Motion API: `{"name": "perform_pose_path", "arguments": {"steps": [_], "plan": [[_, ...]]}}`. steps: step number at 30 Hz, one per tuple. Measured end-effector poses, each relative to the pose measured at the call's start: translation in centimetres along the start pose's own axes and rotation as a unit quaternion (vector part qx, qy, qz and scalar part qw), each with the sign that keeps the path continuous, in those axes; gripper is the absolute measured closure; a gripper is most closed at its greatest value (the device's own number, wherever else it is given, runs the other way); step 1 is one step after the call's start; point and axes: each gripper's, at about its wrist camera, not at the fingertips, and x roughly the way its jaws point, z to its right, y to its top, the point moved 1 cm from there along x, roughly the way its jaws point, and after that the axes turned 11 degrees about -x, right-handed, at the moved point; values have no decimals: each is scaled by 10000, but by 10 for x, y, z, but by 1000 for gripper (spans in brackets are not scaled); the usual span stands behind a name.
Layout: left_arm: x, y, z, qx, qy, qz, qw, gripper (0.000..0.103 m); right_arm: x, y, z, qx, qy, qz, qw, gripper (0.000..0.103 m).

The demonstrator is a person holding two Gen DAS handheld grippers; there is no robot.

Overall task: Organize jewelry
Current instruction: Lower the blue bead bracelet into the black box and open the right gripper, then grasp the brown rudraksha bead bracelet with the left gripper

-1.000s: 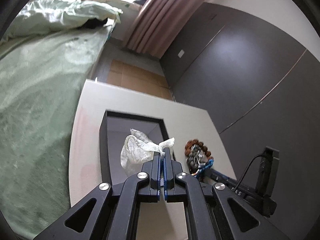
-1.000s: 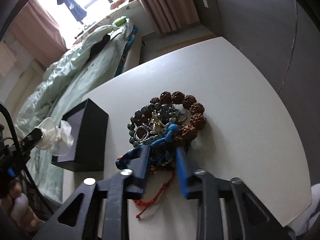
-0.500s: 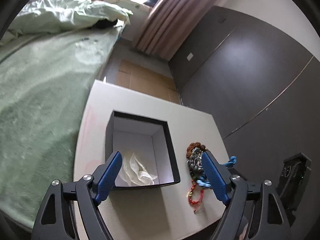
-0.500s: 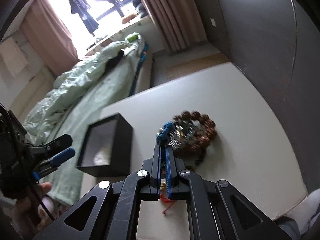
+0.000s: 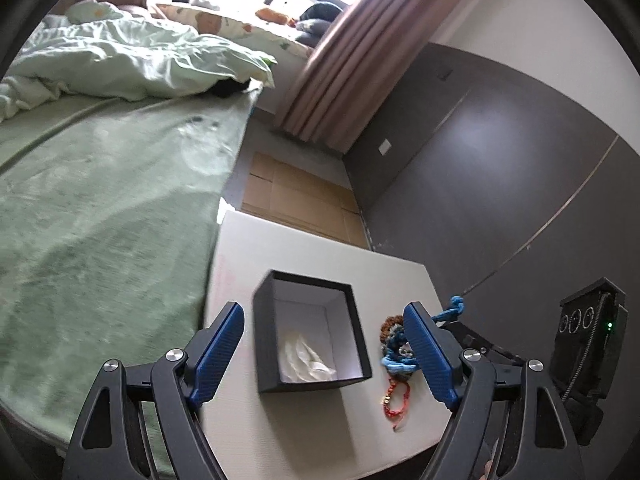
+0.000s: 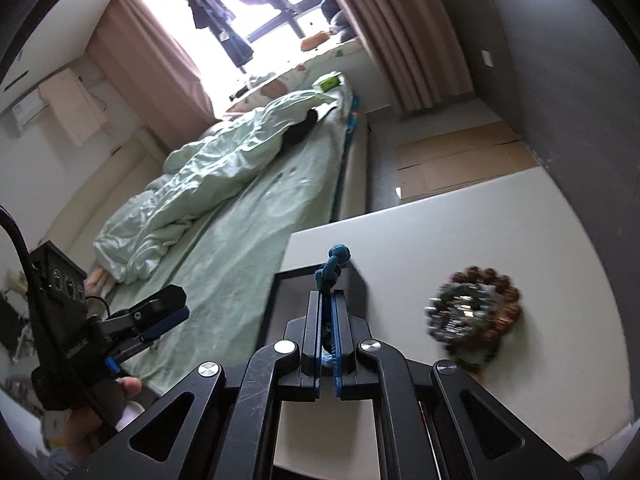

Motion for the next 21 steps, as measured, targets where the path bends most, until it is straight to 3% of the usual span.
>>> {"name": "perform_pose_path", "arguments": {"steps": [8,9,10,12,21], "plan": [[-14,13,-29,-373,96,263,9989,20,39,17,-41,-389,206,-266,9987,93],[-13,14,-31,-403,112,273,9987,20,43,18,-45,-444,217,-348,9982,74],[-13,13,-32,-411,120,273,9987,20,44,19,-47,-441,234,-383,9980,42],[-10,12,-31,-404,138,244,9988,20,39,18,-45,-409,98,-245,9988,20],[5,-7,0,-1,34,35,10000,20,-4,-9,18,287,-361,-42,9989,20]]}}
